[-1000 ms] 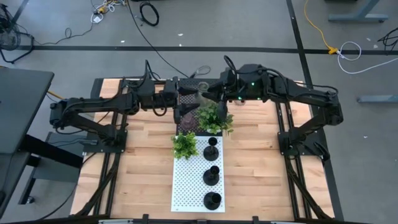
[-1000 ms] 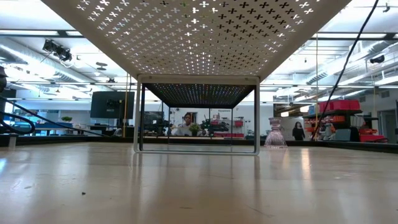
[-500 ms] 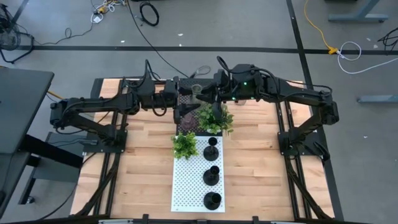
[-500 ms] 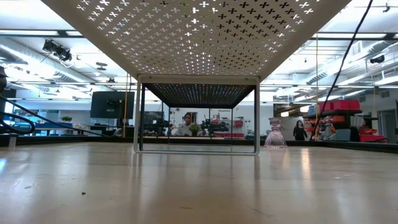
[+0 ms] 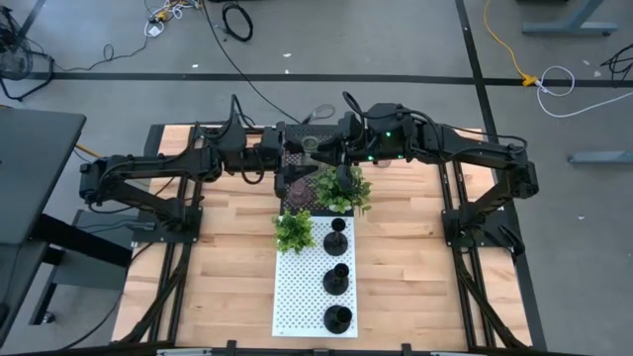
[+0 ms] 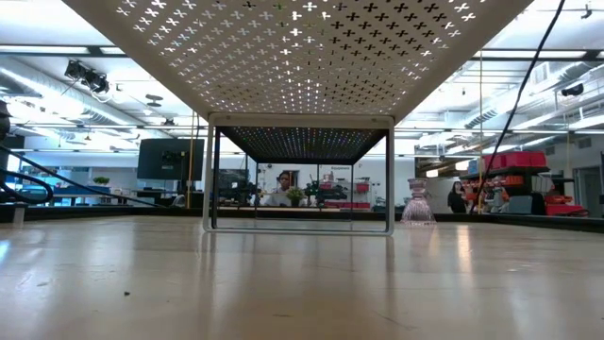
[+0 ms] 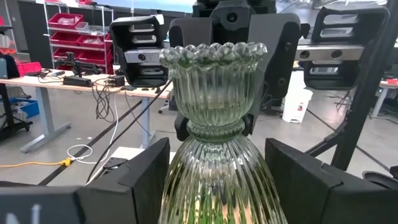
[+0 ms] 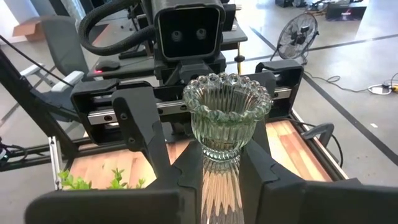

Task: Pick & Place candle stick holders
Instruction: Put the green glass candle holder on the black shelf

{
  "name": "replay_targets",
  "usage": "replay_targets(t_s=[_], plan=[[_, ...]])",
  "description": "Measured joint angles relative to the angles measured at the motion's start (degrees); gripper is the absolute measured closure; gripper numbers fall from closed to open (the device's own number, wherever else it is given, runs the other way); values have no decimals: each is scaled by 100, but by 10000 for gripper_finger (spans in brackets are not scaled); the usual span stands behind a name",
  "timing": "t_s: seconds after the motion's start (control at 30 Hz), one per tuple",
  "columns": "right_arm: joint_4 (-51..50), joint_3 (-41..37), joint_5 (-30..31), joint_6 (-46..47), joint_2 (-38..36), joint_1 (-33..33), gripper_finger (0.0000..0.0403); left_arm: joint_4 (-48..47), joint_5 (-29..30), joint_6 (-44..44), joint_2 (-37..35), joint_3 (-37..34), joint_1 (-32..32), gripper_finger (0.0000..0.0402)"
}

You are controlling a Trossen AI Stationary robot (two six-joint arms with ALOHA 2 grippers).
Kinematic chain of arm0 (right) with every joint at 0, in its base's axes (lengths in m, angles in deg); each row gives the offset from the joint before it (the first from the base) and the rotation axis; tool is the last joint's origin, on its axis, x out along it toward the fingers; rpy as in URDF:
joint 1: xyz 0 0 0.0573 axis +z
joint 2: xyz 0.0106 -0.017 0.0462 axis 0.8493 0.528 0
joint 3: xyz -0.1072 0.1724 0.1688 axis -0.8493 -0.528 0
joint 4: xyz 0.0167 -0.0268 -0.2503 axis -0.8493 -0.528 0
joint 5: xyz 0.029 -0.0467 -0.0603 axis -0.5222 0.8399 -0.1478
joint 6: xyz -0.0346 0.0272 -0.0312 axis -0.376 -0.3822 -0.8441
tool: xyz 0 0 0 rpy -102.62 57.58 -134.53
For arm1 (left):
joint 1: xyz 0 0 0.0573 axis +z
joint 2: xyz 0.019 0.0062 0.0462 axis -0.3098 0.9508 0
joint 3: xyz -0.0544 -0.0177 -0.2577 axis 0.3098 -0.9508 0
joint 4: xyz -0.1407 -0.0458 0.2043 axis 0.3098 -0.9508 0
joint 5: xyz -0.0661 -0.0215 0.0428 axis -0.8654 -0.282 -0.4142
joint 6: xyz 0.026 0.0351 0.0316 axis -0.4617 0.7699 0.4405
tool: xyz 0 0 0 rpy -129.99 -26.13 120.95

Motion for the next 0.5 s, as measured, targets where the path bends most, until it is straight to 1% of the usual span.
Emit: replay_targets(t_s=[0.4, 0.5], plan=[[-15, -6, -4, 2, 2, 0, 351, -15, -1, -10, -4, 2, 0, 174], [-20, -10, -4, 34, 2, 0, 343, -13, -6, 13, -7, 2, 0, 180]])
